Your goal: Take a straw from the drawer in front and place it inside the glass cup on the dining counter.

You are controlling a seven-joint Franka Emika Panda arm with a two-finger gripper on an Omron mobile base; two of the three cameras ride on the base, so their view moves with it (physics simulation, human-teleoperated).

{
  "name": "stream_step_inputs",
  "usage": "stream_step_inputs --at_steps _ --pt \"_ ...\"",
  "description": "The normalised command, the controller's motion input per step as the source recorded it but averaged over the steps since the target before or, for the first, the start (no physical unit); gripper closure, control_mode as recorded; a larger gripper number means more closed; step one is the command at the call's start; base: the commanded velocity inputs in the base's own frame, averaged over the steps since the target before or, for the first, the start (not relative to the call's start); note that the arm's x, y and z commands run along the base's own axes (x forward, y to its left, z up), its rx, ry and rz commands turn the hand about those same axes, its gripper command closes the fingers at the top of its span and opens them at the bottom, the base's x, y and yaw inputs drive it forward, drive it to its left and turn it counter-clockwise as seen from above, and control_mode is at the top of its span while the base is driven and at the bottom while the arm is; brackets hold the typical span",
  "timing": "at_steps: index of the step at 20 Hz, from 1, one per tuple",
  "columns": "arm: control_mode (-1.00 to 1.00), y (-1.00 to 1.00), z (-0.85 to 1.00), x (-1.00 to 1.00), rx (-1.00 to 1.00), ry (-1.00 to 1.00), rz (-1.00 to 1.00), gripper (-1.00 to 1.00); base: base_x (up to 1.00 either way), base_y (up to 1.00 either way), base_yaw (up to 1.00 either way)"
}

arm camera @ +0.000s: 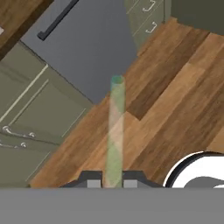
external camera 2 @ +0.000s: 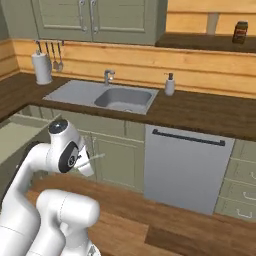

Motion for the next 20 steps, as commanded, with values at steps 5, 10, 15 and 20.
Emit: stream_step_inputs --at_steps 5,10,15,20 --pt "1.00 0.00 0.00 0.00 0.00 0.00 0.00 1.00 -0.41 -0.17 -0.63" --pt "1.00 0.00 0.00 0.00 0.00 0.00 0.00 1.00 -0.36 -0.29 -0.60" --pt "1.00 0.00 0.00 0.00 0.00 0.00 0.00 1.00 -0.40 -0.52 -0.52" --pt "1.00 0.00 0.00 0.00 0.00 0.00 0.00 1.00 -0.51 -0.74 -0.45"
